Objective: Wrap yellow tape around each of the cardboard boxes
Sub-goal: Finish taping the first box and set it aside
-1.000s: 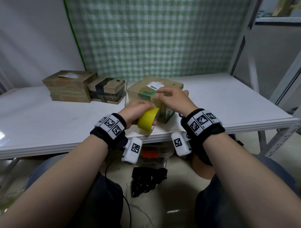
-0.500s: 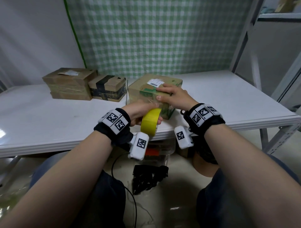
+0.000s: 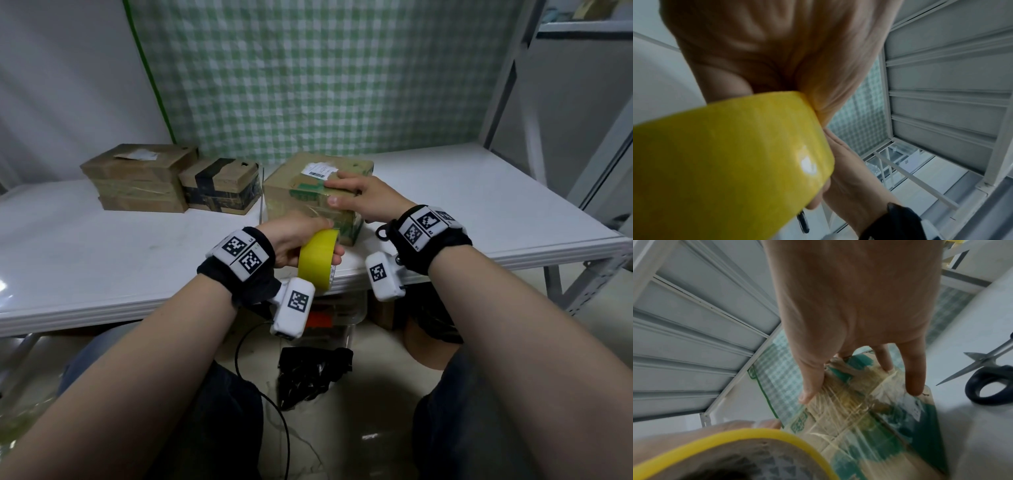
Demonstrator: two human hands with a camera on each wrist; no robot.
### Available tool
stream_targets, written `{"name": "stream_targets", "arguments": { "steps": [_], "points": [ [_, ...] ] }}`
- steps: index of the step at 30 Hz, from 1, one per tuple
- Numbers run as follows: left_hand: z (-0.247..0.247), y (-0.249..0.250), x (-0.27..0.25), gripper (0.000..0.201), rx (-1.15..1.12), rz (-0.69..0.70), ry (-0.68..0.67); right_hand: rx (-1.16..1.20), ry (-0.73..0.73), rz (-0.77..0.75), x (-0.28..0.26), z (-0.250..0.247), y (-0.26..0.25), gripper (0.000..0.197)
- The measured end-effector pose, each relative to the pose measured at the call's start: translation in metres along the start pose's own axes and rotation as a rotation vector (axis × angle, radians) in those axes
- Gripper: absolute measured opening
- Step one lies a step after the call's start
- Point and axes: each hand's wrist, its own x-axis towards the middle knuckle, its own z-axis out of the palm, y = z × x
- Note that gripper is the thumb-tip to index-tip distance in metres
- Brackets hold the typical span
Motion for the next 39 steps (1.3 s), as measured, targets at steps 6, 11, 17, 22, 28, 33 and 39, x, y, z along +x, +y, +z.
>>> {"name": "stream_targets", "arguments": {
  "steps": [6,11,17,22,28,33,39],
  "points": [
    [0.002,-0.004,0.001,0.036,-0.049,0.044,-0.013,0.007,0.027,-0.048,0.001,-0.001,0.003,0.047],
    [0.004,0.001,0.003,0.033,-0.029,0.004,0.003,0.008,0.046,-0.045,-0.001,-0.002,0.000,0.045],
    [0.004,0.004,0.002,0.032,-0.003,-0.006,0.013,0.044,0.051,-0.052,-0.005,-0.004,-0.003,0.045],
    [0.003,0.002,0.000,0.030,-0.024,-0.013,0.005,0.065,0.057,-0.022,-0.005,-0.006,-0.007,0.046],
    [0.001,-0.005,0.001,0.029,-0.104,0.024,0.035,0.155,0.223,0.049,-0.008,-0.013,-0.009,0.038],
    [0.002,-0.004,-0.002,0.033,-0.087,0.013,0.046,-0.188,0.407,0.399,-0.025,-0.038,0.015,0.027],
    [0.002,-0.005,-0.005,0.031,-0.085,0.016,0.019,-0.540,0.164,0.700,-0.043,-0.030,0.047,0.085]
  ]
}}
